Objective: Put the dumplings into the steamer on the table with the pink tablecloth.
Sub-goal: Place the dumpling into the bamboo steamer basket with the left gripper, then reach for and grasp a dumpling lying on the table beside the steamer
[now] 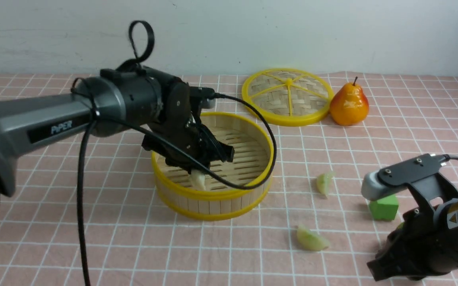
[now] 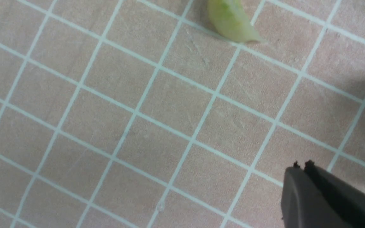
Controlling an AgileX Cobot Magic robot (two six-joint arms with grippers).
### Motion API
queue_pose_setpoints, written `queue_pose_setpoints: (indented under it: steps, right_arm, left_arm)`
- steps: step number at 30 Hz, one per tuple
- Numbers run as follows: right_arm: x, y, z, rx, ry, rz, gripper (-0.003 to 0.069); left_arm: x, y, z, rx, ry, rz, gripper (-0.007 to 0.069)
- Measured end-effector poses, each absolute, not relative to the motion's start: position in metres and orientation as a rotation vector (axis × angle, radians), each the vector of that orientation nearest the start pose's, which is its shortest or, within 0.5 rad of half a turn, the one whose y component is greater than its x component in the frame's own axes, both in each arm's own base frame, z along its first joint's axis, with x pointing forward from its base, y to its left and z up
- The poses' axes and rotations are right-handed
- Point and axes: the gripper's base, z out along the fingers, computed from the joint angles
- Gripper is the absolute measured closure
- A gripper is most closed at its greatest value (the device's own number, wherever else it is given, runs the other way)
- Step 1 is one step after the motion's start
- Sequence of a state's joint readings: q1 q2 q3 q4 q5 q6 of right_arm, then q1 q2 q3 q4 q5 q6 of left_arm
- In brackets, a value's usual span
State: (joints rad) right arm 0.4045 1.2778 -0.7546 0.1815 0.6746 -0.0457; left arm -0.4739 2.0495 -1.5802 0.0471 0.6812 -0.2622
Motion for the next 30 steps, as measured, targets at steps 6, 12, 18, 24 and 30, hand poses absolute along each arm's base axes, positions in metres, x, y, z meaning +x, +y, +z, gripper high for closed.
queue_pose_setpoints:
  steps: [6, 12, 18, 24, 30]
  right_arm:
    - [0.226, 0.109, 0.268, -0.392, 2.609, 0.348, 0.0472]
    - [0.271, 0.121, 0.275, -0.350, 2.569, 0.353, 0.0216]
    - [0.340, 0.121, 0.242, -0.218, 2.635, 0.327, 0.0159]
    - [0.395, 0.132, 0.205, -0.186, 2.654, 0.295, 0.0236]
    - [0.428, 0.136, 0.172, -0.100, 2.686, 0.217, 0.0309]
  left_arm:
    - [0.390, -0.213, 0.243, 0.416, 2.629, -0.142, 0.0250]
    - [0.330, -0.200, 0.368, 0.442, 2.413, -0.208, 0.0427]
    - [0.238, -0.158, 0.442, 0.433, 2.264, -0.349, 0.0638]
    - [0.163, -0.109, 0.415, 0.438, 2.314, -0.363, 0.0638]
    - [0.118, -0.072, 0.375, 0.419, 2.345, -0.298, 0.0638]
